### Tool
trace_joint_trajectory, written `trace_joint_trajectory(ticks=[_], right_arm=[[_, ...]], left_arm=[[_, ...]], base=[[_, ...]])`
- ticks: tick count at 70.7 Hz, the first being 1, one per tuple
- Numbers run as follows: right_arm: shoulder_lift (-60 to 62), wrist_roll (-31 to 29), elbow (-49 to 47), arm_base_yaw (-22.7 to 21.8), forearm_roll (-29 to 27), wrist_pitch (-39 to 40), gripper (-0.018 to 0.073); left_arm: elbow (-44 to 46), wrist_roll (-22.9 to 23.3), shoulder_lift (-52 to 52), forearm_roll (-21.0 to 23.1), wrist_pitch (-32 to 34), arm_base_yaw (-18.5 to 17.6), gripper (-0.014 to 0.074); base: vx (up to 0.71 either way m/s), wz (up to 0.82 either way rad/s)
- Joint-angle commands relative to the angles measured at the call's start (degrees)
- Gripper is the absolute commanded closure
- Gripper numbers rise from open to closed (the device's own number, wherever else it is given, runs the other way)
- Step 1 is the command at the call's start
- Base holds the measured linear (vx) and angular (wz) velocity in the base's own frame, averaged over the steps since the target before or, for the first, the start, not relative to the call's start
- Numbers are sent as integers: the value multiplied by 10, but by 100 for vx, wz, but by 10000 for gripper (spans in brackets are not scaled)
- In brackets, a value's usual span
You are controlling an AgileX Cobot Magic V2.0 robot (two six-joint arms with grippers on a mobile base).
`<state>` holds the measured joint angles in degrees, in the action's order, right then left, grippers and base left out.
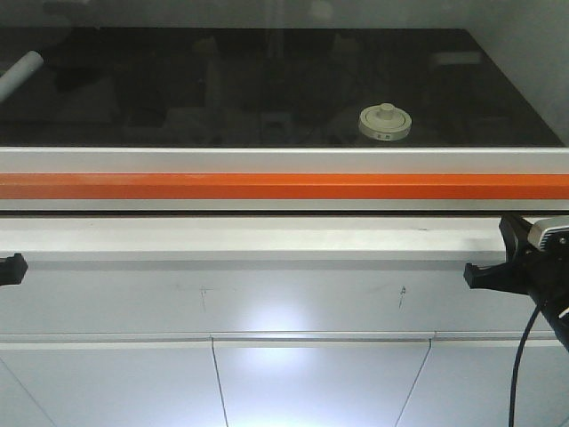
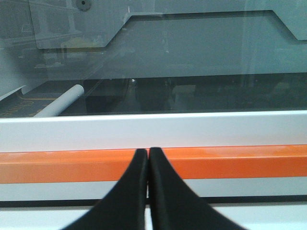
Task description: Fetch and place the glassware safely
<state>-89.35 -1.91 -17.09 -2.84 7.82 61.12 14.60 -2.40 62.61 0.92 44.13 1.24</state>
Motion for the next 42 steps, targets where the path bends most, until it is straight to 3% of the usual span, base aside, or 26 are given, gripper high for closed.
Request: trace_joint_trajectory(ticks=[1, 42], right_arm=[[0, 2, -31, -3, 4, 46, 560], [-88, 10, -104, -3, 5, 43, 560]], left_arm=[[13, 1, -6, 1, 47, 1, 603], [13, 1, -6, 1, 45, 1, 603]], base=[[0, 0], [0, 0]])
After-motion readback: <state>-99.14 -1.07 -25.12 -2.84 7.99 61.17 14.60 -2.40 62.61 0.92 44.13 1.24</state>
